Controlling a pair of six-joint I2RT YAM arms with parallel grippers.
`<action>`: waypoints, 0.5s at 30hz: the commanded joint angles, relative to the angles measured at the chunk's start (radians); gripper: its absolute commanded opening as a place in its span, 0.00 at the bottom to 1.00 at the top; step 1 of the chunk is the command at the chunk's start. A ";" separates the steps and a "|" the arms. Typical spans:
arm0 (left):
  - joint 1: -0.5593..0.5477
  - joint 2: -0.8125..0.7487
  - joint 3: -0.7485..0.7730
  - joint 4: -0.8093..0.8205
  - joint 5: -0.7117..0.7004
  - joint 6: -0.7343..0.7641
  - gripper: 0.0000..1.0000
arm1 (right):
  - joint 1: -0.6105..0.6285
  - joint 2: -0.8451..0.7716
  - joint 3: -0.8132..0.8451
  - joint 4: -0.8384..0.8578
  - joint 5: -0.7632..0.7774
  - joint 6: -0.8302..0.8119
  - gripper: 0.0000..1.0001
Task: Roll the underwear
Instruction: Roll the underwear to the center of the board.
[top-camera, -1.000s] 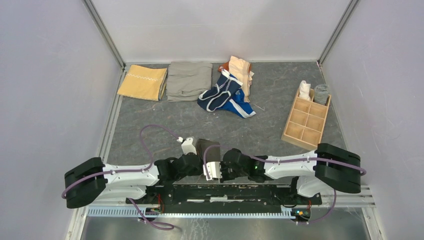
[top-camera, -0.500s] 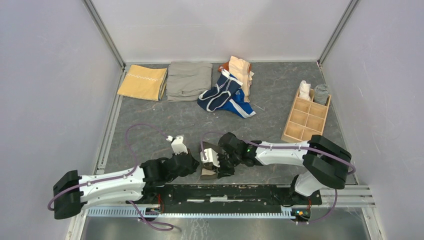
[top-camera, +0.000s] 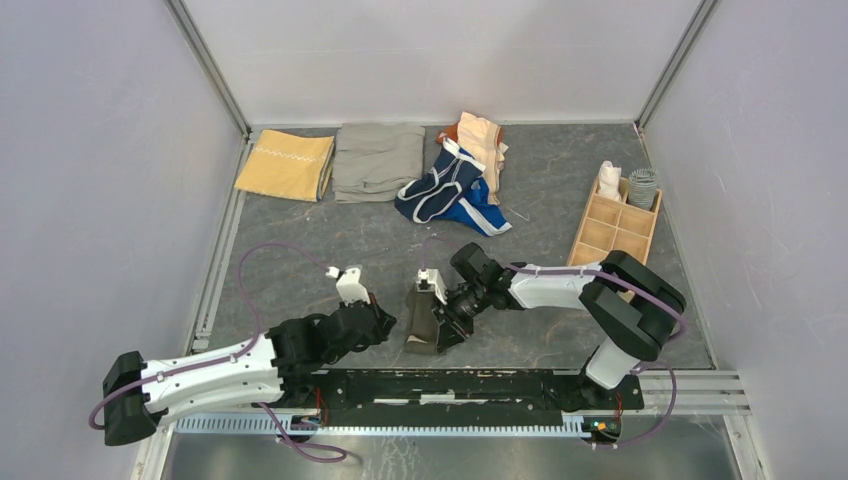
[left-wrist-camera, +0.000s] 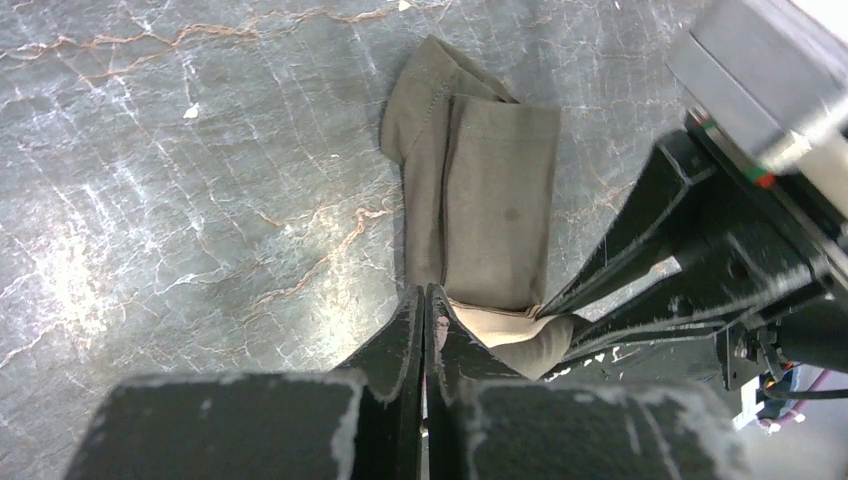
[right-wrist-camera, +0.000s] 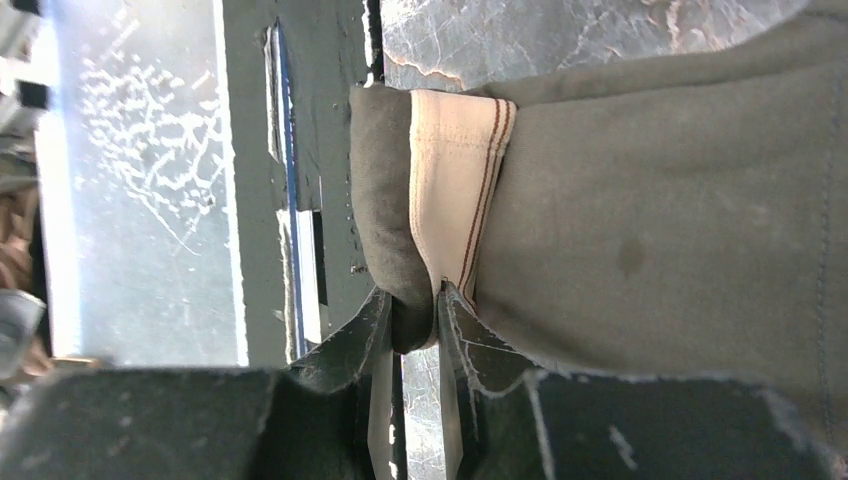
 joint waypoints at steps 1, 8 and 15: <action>-0.001 0.005 0.037 0.078 0.033 0.113 0.02 | -0.042 0.036 -0.039 0.080 -0.060 0.166 0.00; -0.001 0.041 0.036 0.180 0.105 0.178 0.02 | -0.106 0.034 -0.079 0.197 -0.063 0.306 0.00; -0.001 0.088 0.045 0.242 0.144 0.213 0.02 | -0.134 0.095 -0.058 0.193 -0.041 0.342 0.00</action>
